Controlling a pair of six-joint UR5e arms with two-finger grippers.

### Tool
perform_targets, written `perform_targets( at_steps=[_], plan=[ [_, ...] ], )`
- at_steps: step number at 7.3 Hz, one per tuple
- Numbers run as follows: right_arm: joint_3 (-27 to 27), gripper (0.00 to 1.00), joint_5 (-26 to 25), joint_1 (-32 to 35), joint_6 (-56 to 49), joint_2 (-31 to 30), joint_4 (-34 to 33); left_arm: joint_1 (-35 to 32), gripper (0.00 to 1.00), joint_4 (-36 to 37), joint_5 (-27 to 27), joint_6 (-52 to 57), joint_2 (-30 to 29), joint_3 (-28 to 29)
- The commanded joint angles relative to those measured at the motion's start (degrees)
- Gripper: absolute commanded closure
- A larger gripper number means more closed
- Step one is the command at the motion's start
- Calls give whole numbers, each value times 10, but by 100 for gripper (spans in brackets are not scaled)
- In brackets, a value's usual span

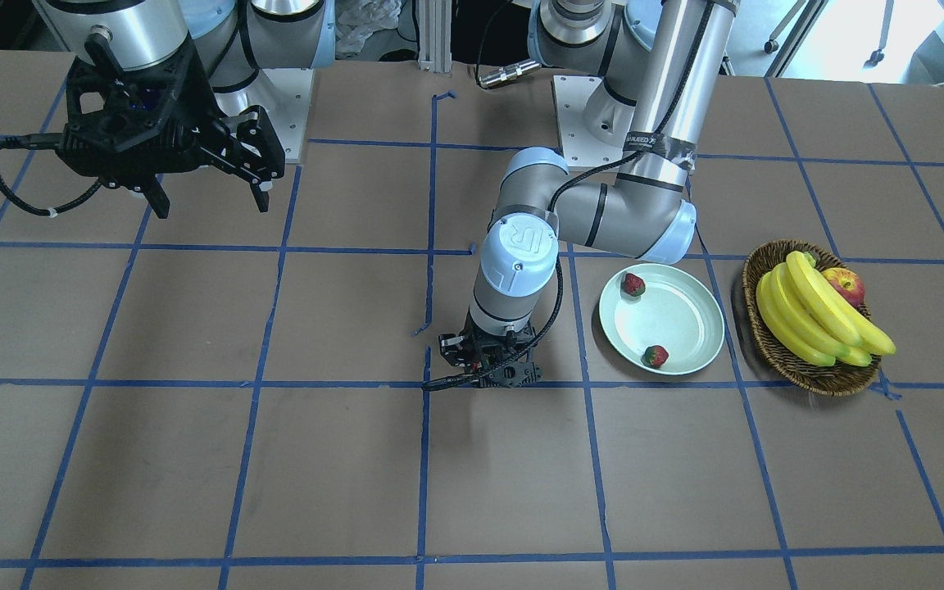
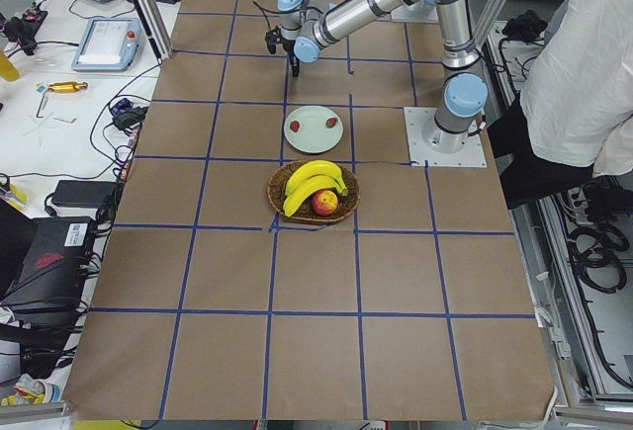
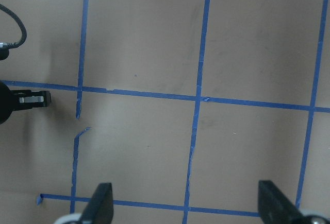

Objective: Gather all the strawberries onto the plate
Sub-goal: 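Move the left gripper to the last strawberry and grasp it, then place the strawberry on the plate and open the left gripper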

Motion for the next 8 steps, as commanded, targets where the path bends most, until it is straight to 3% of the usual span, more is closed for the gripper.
perform_targets(
  at_steps=[1, 2, 3, 4, 6, 7, 8],
  plan=[
    [0, 0, 0, 0, 0, 0, 0, 0, 100, -49, 21, 23, 19, 23],
    [0, 0, 0, 0, 0, 0, 0, 9, 100, -90, 34, 72, 41, 20],
    [0, 0, 0, 0, 0, 0, -1, 32, 100, -161, 98, 137, 67, 17],
    [-1, 0, 0, 0, 0, 0, -1, 76, 100, -209, 116, 203, 89, -1],
    [0, 0, -1, 0, 0, 0, -1, 177, 100, -161, 137, 331, 114, -93],
    [0, 0, -1, 0, 0, 0, -1, 204, 100, -144, 134, 364, 117, -112],
    [0, 0, 0, 0, 0, 0, -1, 208, 44, -143, 129, 360, 117, -114]
  ],
)
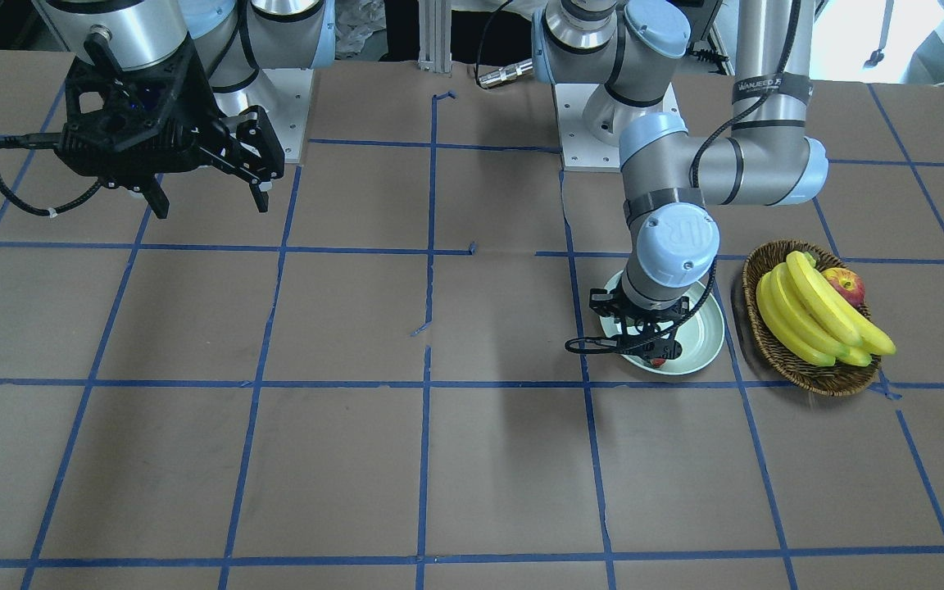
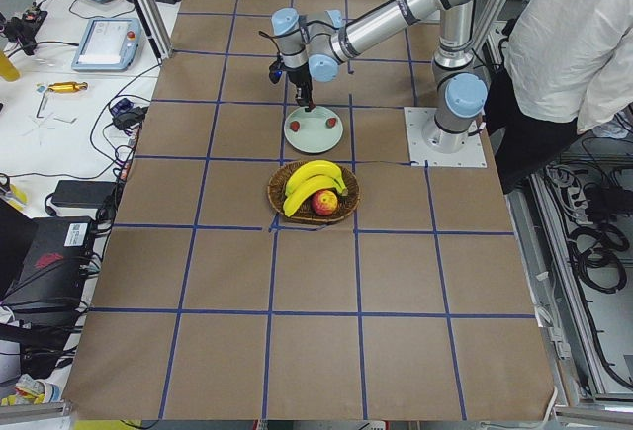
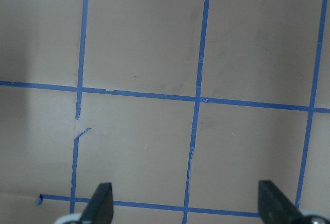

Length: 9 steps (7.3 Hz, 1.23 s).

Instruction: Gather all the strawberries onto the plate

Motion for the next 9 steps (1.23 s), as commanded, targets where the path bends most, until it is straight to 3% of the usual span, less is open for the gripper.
perform_targets(
  at_steps=[1, 2, 4, 5, 7, 9],
  plan=[
    [0, 0, 0, 0, 1, 0, 0, 13, 1, 11, 0, -2, 6, -12],
    [0, 0, 0, 0, 1, 0, 0, 6, 0, 13, -4, -17, 23, 0],
    [-2, 0, -1, 1, 1, -1, 12, -106, 0, -16, -3, -171, 56, 84],
    [-2, 0, -1, 1, 1, -1, 13, -153, 0, -96, -6, -213, 58, 154],
    [-2, 0, 2, 1, 0, 0, 11, -158, 0, -201, -58, -213, 77, 276],
    [0, 0, -3, 1, 1, 0, -5, -121, 0, -215, -63, -156, 101, 298]
  ],
)
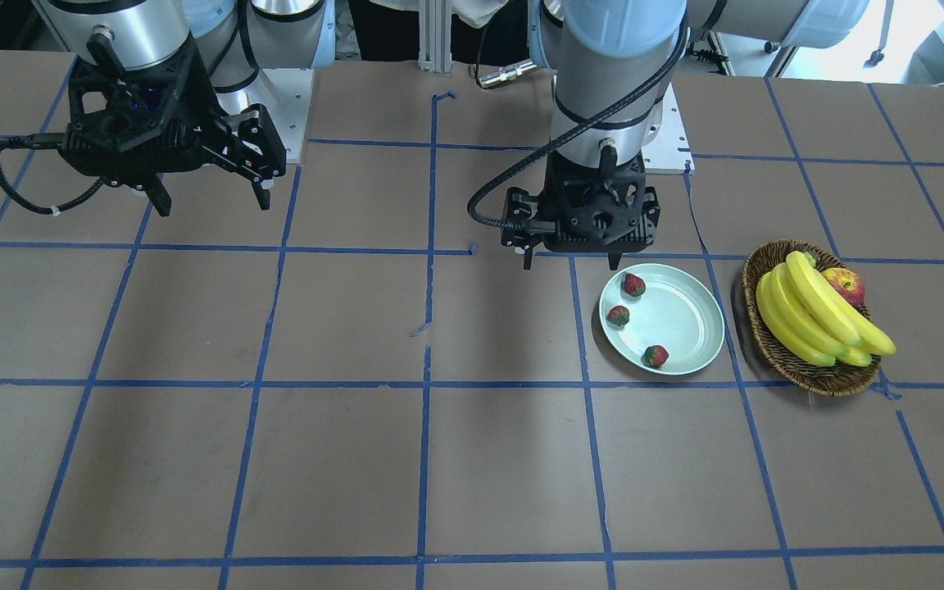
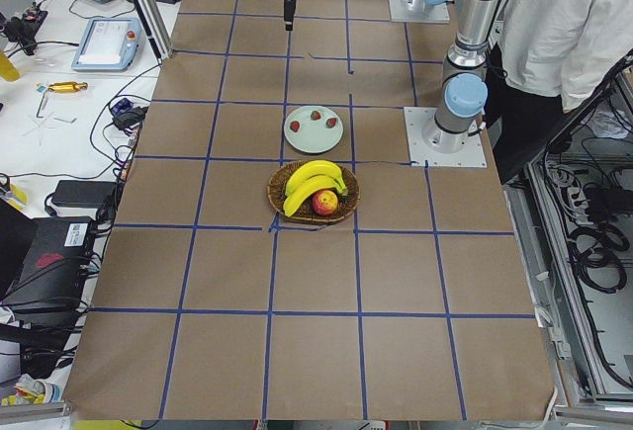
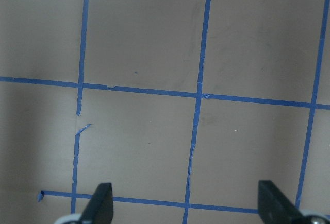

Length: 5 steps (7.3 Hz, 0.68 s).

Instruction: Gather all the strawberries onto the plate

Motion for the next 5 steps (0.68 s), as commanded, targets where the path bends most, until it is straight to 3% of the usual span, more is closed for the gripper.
perform_targets(
  at_steps=[1, 5],
  plan=[
    [2, 0, -8, -1, 1, 0, -23, 64, 0, -42, -48, 95, 30, 26],
    [1, 0, -10, -2, 2, -1, -44, 85, 0, -60, -61, 131, 48, 21]
  ],
)
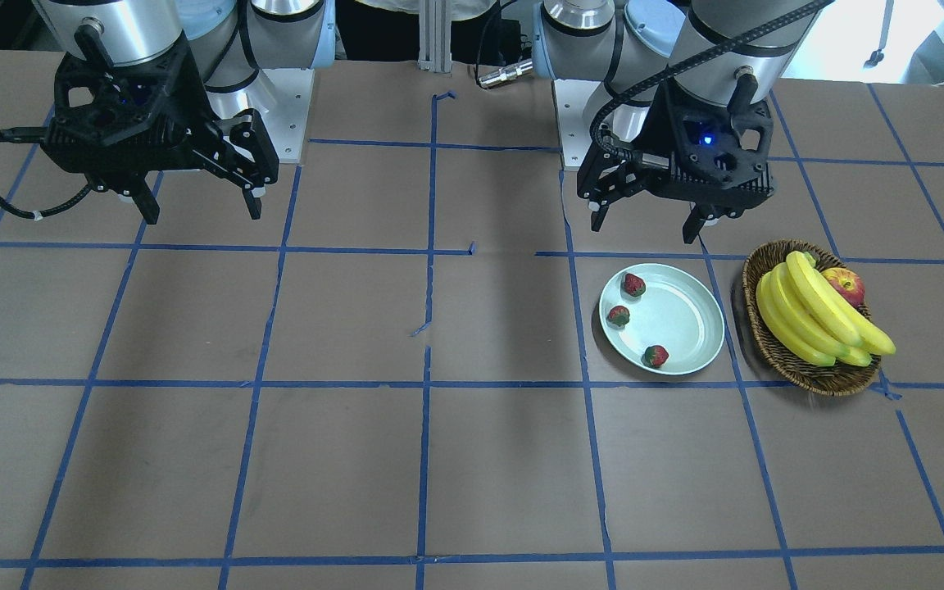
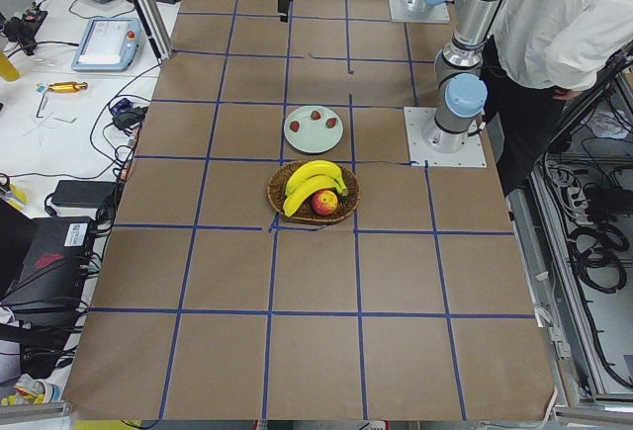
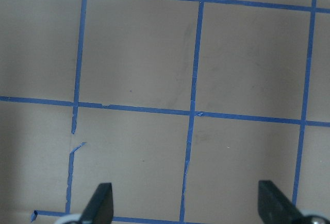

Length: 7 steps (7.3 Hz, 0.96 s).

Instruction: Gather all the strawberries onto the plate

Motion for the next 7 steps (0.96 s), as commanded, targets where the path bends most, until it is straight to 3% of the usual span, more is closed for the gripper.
perform_targets(
  at_steps=[1, 3, 7],
  plan=[
    [0, 0, -1, 0, 0, -1, -9, 0, 0, -2, 2, 2, 5, -3],
    [8, 0, -35, 0, -1, -3, -18, 0, 0, 1, 4, 1, 7, -3],
    [8, 0, -22, 0, 8, -4, -17, -1, 0, 1, 2, -3, 9, -4]
  ],
)
